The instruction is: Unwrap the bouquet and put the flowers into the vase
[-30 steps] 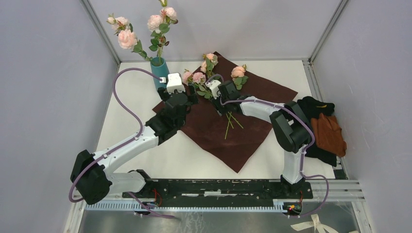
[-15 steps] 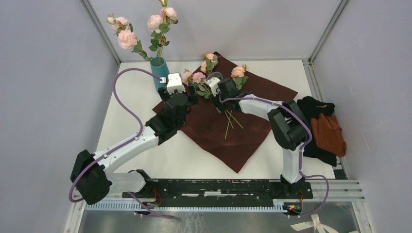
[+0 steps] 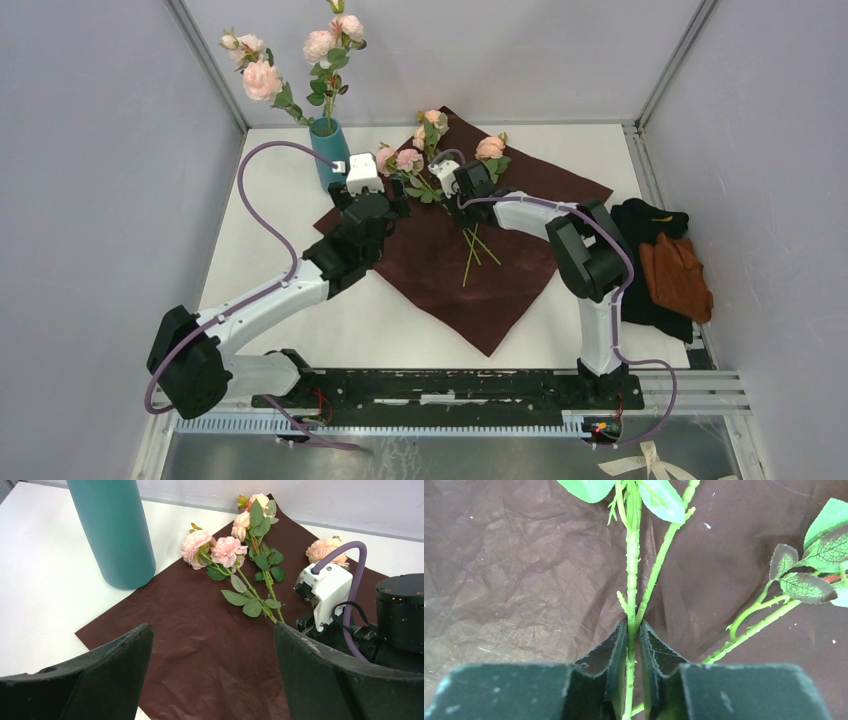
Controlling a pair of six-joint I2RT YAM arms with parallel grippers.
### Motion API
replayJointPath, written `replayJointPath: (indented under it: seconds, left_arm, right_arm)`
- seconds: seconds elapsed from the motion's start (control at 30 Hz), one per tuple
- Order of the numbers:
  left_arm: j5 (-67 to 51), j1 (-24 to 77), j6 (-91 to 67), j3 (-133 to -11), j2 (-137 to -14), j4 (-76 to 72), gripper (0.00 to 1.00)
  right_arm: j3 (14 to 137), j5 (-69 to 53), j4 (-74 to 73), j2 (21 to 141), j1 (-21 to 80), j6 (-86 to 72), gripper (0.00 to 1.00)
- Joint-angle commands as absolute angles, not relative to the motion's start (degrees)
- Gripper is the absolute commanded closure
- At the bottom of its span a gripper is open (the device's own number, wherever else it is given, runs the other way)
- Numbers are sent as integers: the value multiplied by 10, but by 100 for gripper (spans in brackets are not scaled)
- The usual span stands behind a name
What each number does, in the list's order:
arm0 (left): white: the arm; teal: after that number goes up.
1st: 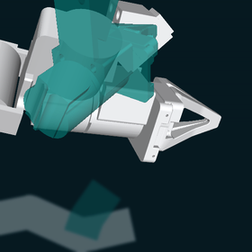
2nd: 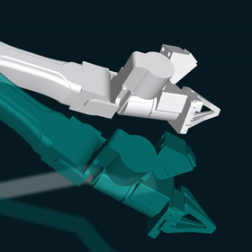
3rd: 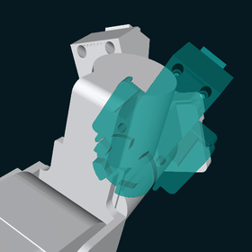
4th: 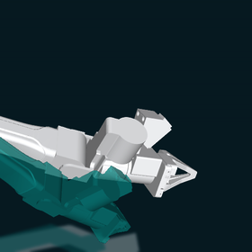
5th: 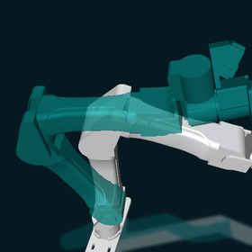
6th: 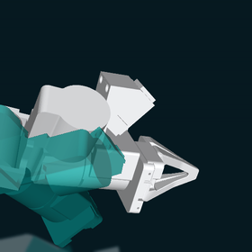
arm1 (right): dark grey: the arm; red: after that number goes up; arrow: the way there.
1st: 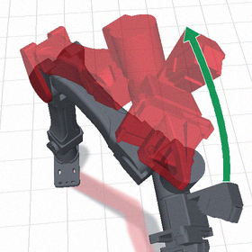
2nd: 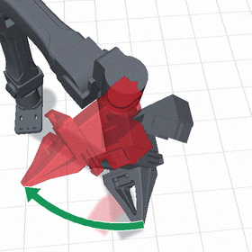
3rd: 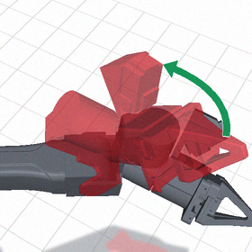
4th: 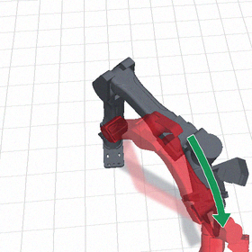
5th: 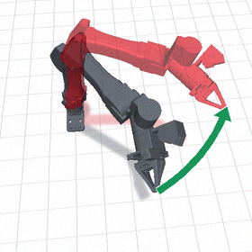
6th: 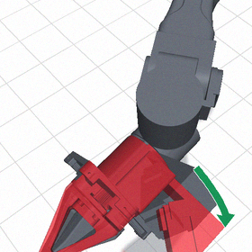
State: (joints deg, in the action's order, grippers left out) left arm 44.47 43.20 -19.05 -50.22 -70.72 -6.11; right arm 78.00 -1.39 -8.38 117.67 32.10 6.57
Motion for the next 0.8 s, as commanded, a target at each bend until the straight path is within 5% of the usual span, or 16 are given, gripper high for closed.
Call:
replayJointPath:
  seconds: [0.0,0.13,0.77]
  left_arm:
    - [445,432,-214,-498,-706,-82,5]
    - [440,432,-215,-499,-710,-83,5]
    - [244,434,-261,-459,-705,-198,5]
  right_arm:
    - [796,-20,-71,1177,321,64,86]
    - [792,-21,-71,1164,322,62,100]
    - [669,-40,-4,987,322,45,100]
